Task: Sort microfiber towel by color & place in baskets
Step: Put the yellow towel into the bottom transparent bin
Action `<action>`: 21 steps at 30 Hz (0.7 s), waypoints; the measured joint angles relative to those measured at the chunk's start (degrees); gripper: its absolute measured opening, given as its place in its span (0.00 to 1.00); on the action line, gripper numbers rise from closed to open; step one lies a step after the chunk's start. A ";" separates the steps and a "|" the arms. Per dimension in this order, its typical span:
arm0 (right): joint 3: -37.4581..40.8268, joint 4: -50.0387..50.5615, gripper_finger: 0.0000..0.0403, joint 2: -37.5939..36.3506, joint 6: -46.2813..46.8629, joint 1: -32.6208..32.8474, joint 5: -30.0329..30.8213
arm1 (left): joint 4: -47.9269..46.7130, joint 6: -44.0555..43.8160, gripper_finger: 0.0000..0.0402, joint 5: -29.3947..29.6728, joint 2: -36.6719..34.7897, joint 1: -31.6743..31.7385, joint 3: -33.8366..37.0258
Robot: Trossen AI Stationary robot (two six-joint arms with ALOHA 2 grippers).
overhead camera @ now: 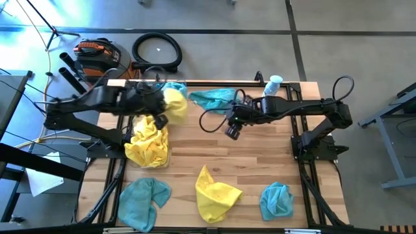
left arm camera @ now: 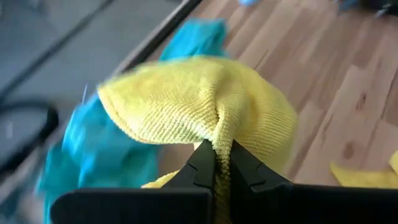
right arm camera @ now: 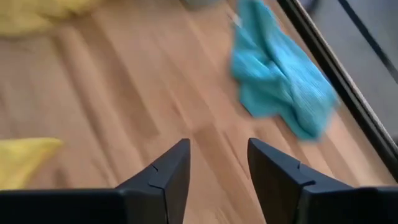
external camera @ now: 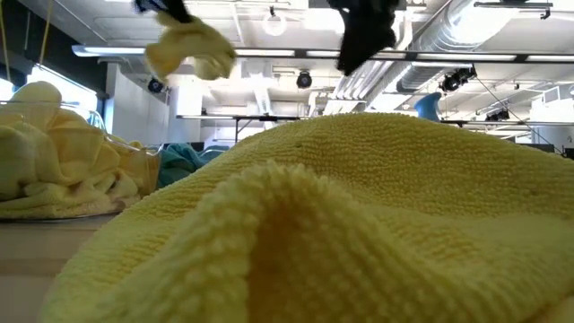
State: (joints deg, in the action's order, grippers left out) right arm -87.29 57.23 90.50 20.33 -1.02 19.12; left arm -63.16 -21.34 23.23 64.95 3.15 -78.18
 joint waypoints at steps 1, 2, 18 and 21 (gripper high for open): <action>0.00 1.89 0.39 0.00 1.02 0.00 1.02 | -4.04 -3.67 0.00 0.33 -0.65 -0.39 -0.85; 0.00 3.41 0.39 0.06 2.18 0.00 2.00 | -7.85 -7.22 0.00 0.43 -1.19 -0.78 -1.46; 0.00 4.65 0.39 0.13 4.73 -0.02 4.81 | -16.52 -37.38 0.00 -8.31 -4.96 -3.71 21.65; 0.00 4.59 0.39 0.13 4.74 -0.02 4.82 | -6.30 -35.25 0.00 -10.98 -5.22 -2.23 28.36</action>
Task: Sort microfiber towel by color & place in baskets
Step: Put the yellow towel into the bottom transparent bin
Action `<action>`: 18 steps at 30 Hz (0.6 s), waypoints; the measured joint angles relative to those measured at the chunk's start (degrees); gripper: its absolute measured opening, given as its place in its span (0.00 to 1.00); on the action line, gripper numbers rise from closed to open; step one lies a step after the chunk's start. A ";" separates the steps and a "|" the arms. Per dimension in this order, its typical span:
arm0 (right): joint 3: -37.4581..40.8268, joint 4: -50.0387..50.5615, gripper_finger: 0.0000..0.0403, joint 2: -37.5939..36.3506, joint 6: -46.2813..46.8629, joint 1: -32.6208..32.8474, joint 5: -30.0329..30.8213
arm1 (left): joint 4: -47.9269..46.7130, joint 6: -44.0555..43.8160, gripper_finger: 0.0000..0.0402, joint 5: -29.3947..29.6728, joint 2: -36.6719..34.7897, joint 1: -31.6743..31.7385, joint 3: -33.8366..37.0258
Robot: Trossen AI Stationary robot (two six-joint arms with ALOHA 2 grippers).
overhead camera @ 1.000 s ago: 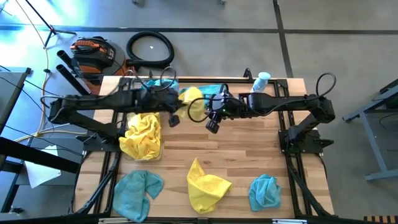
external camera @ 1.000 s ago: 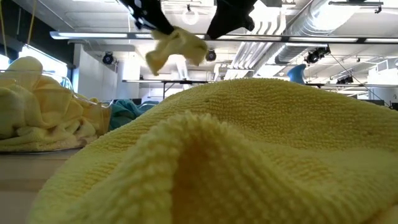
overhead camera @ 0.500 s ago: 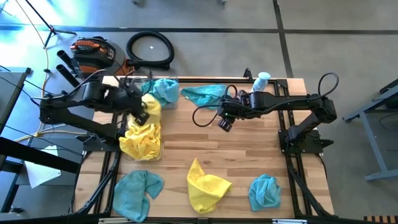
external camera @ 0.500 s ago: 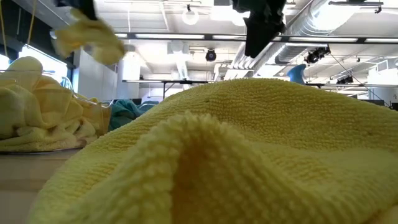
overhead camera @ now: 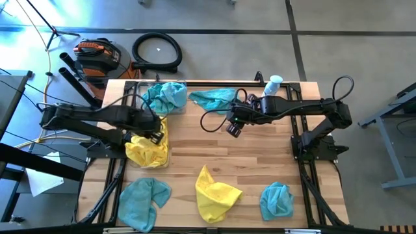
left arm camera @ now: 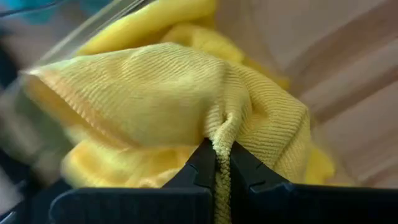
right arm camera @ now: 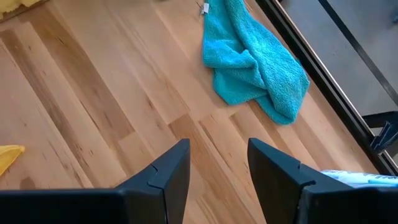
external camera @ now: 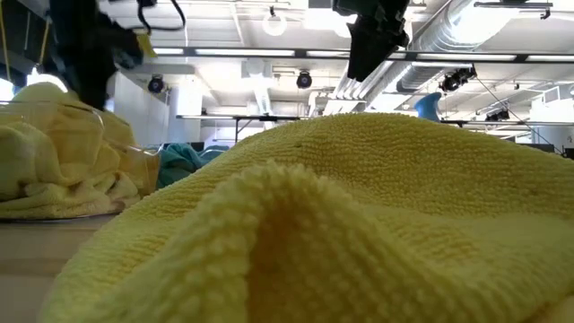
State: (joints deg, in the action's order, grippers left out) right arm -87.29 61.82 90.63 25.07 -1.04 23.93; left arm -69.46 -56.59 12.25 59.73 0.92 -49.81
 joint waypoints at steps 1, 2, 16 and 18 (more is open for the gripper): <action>0.00 -0.01 0.39 0.01 0.10 0.00 -0.01 | 3.80 0.29 0.00 0.40 -0.03 0.44 2.26; 0.00 -0.06 0.39 0.02 0.33 0.00 -0.01 | 7.38 0.54 0.00 1.23 0.05 0.93 4.55; 0.00 -2.94 0.39 0.02 0.62 0.02 -0.08 | 15.39 -4.73 0.18 0.73 0.41 5.23 17.38; 0.00 -2.95 0.39 0.02 0.74 0.02 -0.08 | 15.11 -4.72 0.22 0.50 0.29 5.23 16.72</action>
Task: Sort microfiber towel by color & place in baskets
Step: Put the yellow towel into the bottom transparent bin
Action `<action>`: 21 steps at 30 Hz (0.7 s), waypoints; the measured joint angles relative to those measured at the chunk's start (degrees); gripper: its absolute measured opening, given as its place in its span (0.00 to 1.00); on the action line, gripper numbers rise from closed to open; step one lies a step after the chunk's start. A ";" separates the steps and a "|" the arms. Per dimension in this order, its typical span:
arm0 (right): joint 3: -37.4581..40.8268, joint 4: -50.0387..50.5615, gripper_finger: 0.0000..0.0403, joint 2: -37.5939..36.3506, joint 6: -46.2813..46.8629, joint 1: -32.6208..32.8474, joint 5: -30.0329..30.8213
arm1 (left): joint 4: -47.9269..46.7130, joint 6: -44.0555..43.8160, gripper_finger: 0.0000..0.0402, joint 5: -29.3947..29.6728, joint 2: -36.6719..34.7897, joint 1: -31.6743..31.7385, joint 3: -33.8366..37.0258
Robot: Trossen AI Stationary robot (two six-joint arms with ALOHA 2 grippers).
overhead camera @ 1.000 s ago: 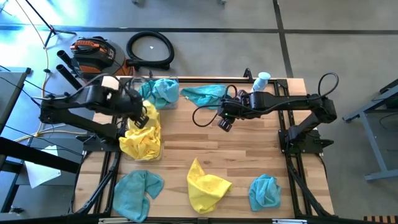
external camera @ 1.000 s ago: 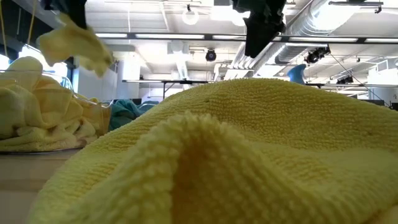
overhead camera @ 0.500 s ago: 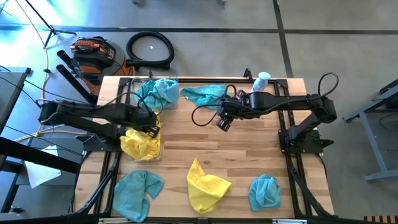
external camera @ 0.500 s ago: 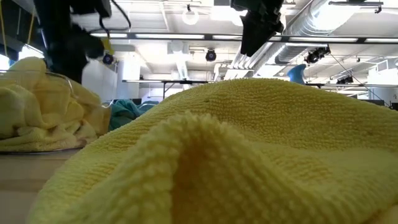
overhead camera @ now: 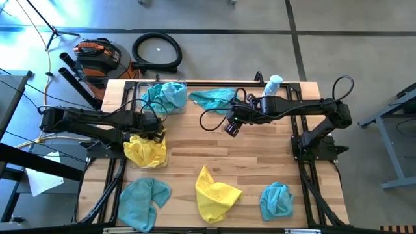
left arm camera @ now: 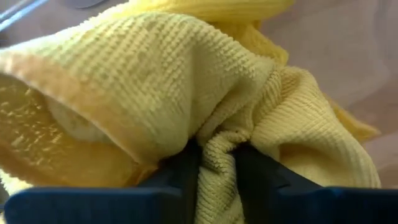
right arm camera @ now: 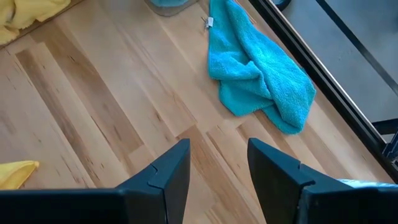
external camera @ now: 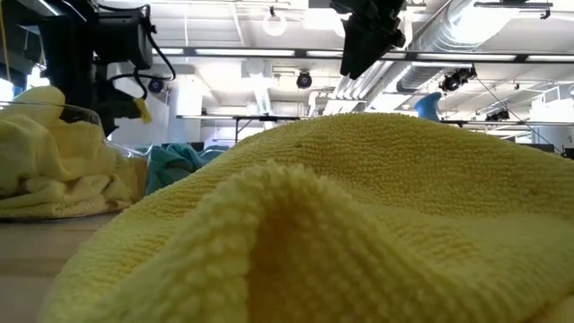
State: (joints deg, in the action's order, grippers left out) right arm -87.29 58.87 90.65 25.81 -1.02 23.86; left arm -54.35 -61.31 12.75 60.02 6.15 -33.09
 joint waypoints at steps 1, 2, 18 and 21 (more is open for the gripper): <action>0.00 0.02 0.39 0.00 0.17 0.00 -0.02 | -0.04 0.13 0.23 -0.13 -0.15 0.00 -0.43; 0.00 0.02 0.39 0.00 0.27 0.00 -0.02 | -0.09 0.58 0.25 -0.28 -0.28 0.00 -0.95; 0.00 -0.04 0.39 0.04 0.32 0.00 -0.02 | -13.15 6.35 0.31 0.27 -1.20 -0.02 -15.92; 0.00 -0.04 0.39 0.04 0.32 0.03 -0.02 | -14.58 7.00 0.31 0.41 -1.21 -0.02 -18.69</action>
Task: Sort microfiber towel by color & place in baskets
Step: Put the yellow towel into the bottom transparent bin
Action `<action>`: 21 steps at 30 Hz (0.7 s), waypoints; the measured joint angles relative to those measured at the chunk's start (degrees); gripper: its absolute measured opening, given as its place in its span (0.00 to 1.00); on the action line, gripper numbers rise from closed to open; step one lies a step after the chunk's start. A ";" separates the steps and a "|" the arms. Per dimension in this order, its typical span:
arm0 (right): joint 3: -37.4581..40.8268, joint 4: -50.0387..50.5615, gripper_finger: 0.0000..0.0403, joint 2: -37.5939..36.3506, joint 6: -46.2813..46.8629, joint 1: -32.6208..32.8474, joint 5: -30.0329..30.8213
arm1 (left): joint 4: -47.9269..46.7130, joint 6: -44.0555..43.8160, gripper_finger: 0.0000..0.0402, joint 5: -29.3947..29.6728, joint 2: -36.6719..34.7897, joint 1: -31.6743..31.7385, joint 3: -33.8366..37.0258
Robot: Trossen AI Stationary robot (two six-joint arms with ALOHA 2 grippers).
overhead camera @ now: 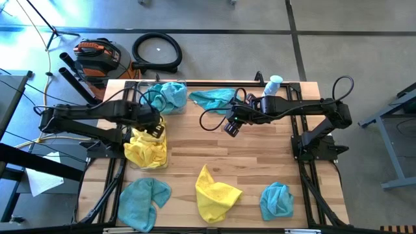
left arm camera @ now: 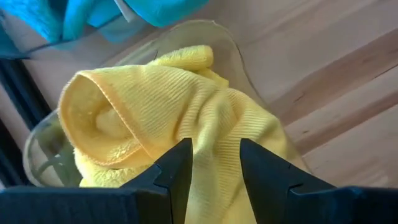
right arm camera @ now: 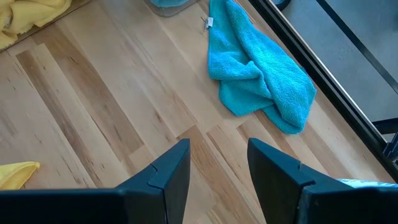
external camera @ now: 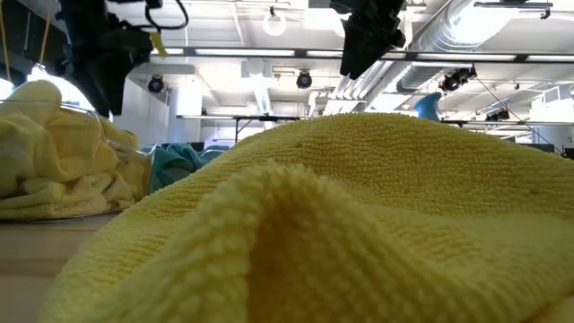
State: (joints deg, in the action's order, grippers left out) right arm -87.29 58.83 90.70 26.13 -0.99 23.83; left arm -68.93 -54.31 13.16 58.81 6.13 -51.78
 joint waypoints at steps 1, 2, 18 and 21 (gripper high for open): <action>0.00 0.00 0.39 0.00 0.00 0.02 0.00 | -0.78 -0.08 0.31 0.06 0.00 0.00 -0.84; 0.00 0.00 0.39 0.00 0.00 0.02 0.00 | -1.65 -0.49 0.31 0.22 0.02 0.00 -1.77; 0.00 0.02 0.39 0.00 -1.80 1.92 0.02 | -7.67 -24.83 0.31 -3.59 2.37 -6.85 -4.41; 0.00 0.03 0.39 0.00 -2.89 1.92 0.02 | -7.40 -28.46 0.31 -3.16 3.96 -8.90 0.25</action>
State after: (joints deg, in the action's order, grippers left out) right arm -87.29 58.85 90.70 23.24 0.93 23.86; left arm -76.32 -82.77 10.00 62.77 -2.76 -51.53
